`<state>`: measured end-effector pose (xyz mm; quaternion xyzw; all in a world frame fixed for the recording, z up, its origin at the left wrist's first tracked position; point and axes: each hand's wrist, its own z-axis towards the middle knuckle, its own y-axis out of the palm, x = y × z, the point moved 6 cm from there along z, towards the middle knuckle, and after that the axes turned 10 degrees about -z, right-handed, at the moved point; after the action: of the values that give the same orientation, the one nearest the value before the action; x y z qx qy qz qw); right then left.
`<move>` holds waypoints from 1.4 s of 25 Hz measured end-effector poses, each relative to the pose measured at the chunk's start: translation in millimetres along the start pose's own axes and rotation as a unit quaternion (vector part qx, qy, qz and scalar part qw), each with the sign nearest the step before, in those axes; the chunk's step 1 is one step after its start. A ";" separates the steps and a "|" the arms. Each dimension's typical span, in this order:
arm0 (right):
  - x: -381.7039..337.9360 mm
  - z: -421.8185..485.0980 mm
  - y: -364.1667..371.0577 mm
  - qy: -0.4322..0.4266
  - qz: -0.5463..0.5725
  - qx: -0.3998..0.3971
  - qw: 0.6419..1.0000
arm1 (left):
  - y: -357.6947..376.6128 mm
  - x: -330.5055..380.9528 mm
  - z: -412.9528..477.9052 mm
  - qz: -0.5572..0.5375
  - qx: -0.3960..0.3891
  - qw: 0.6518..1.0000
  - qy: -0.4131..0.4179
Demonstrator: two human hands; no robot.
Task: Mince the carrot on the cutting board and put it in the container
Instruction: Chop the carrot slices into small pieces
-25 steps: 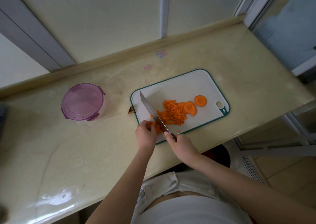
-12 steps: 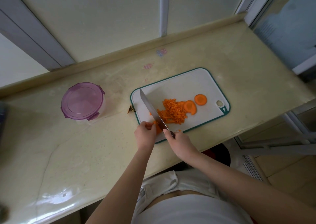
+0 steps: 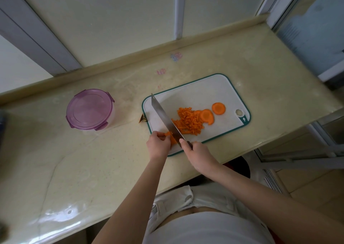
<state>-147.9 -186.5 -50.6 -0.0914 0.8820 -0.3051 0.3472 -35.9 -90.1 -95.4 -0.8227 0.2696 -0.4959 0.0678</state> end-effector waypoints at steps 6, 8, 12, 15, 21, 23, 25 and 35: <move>1.3 6.3 3.7 0.022 -0.016 -0.018 0.999 | 2.2 1.5 5.3 0.011 -0.017 1.000 -0.011; 2.3 7.5 4.6 0.028 -0.019 -0.025 0.999 | 2.3 2.1 8.1 0.022 -0.029 0.999 -0.015; -2.9 13.2 4.3 0.025 -0.027 -0.026 0.999 | 1.2 1.3 13.2 0.034 -0.040 0.998 -0.020; -7.0 21.0 9.6 0.014 -0.027 -0.015 0.999 | 0.9 0.6 15.5 0.024 -0.043 0.998 -0.028; -4.0 30.9 13.6 0.005 -0.025 -0.007 1.000 | 1.6 -1.6 17.1 0.020 -0.053 0.998 -0.020; 0.3 33.9 6.3 0.007 0.005 -0.015 1.000 | 2.5 -2.1 16.6 0.018 -0.056 0.998 -0.024; 0.8 33.0 1.3 0.002 0.009 -0.006 1.000 | 2.1 -2.1 17.1 0.022 -0.054 0.998 -0.023; 12.1 13.1 2.0 0.037 0.047 -0.034 0.998 | 2.7 -3.0 17.7 0.020 -0.059 0.998 -0.028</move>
<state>-148.0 -195.5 -66.0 -0.0505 0.9074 -0.2617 0.3248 -22.9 -93.5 -107.6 -0.8331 0.3129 -0.4547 0.0361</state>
